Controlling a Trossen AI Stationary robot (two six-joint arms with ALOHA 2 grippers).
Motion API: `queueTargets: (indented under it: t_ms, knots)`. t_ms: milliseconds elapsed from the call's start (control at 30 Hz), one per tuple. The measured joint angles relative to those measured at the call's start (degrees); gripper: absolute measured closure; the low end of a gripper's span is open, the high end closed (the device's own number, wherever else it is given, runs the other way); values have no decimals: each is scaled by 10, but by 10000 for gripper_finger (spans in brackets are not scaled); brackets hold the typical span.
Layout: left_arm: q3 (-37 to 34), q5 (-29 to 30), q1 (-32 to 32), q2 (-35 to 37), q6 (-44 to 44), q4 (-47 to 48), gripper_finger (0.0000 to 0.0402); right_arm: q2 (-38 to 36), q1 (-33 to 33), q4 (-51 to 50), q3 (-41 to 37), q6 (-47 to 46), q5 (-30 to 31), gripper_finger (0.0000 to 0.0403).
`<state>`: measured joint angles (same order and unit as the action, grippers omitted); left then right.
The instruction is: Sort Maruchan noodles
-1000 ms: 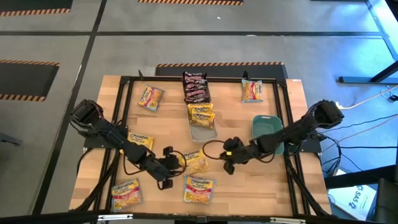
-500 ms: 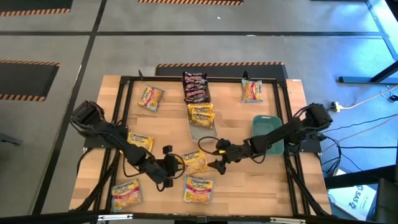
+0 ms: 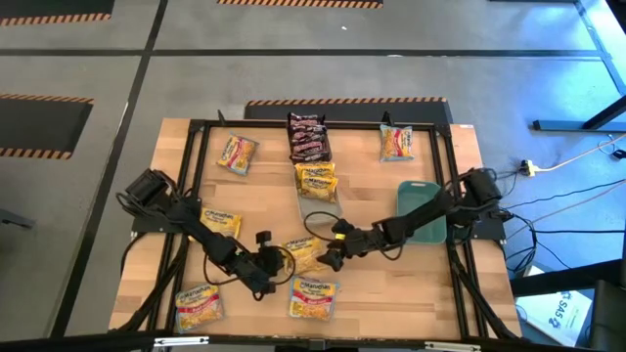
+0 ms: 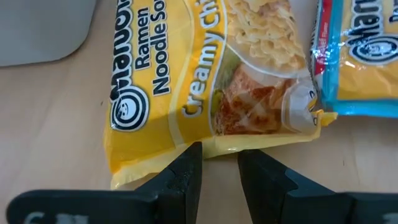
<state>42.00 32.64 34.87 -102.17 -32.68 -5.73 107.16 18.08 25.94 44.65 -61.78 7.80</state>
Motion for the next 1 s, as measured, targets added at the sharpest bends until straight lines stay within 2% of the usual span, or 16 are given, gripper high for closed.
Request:
queueTargets:
  t_ms: [233,467,633,767,1000]
  knots:
    - [0,0,-1,-3,2,-13,303,45,-13,5,54,21,-15,27]
    - [0,-3,-10,-4,17,-33,303,92,-13,54,86,26,-26,27]
    - [0,-2,-11,-4,38,-50,303,100,-13,52,104,72,-39,32]
    - [0,-5,-11,-4,39,-51,303,101,-12,50,112,91,-39,72]
    - [0,1,-11,-4,33,-51,303,101,-12,52,112,116,-37,189]
